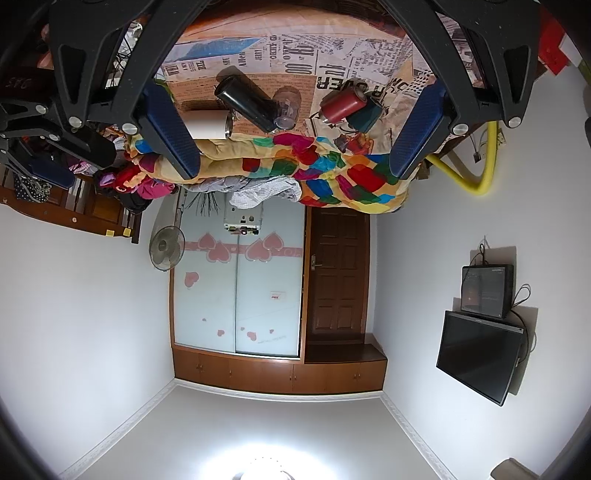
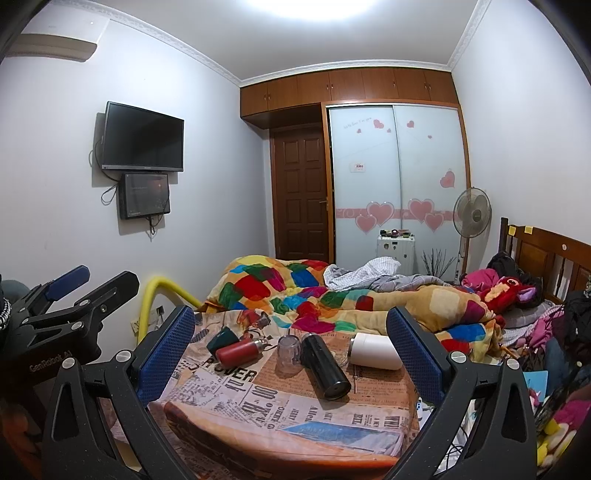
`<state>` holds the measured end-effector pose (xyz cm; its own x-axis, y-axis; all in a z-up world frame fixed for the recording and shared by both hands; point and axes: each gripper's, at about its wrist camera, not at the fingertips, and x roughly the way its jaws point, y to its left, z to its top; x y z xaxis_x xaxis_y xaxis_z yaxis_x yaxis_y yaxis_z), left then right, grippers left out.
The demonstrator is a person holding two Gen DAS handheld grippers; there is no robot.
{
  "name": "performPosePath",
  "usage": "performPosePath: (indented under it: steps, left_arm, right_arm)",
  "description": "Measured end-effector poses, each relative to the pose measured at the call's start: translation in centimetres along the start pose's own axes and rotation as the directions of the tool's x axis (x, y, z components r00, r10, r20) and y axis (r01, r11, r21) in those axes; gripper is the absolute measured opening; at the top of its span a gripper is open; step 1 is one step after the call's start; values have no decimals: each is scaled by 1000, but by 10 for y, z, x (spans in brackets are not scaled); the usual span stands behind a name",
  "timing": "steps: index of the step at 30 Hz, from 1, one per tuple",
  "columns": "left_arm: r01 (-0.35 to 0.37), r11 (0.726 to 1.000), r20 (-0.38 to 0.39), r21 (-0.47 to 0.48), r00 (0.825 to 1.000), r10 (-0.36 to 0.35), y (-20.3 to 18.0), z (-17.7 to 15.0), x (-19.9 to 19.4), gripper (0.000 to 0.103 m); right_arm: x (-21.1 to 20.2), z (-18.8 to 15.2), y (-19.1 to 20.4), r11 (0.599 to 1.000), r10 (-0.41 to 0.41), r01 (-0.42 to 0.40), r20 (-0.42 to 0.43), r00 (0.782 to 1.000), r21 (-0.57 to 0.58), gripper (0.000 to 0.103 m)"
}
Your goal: Flip cup upright
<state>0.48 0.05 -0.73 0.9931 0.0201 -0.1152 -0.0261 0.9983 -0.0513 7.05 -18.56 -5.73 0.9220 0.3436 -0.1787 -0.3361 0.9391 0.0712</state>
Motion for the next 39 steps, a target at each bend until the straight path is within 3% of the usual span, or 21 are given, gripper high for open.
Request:
performPosePath:
  steps: [28,34,39]
  left_arm:
    - [5,1000,-25,0,1000,-5,6,-8,14,103]
    - [-5,1000,-84,13,996,6,8,-17,49,103]
    - [-6,1000,-217,10,976,8,20,-38,100,103]
  right_arm:
    - [16,-6,-7,1000,-17,17,-36,999,16,103]
    - [36,-14,-15,999,-41,43,-78,996,21,103]
    - [63,-25,-26,997,-64,69,-139,988,30,103]
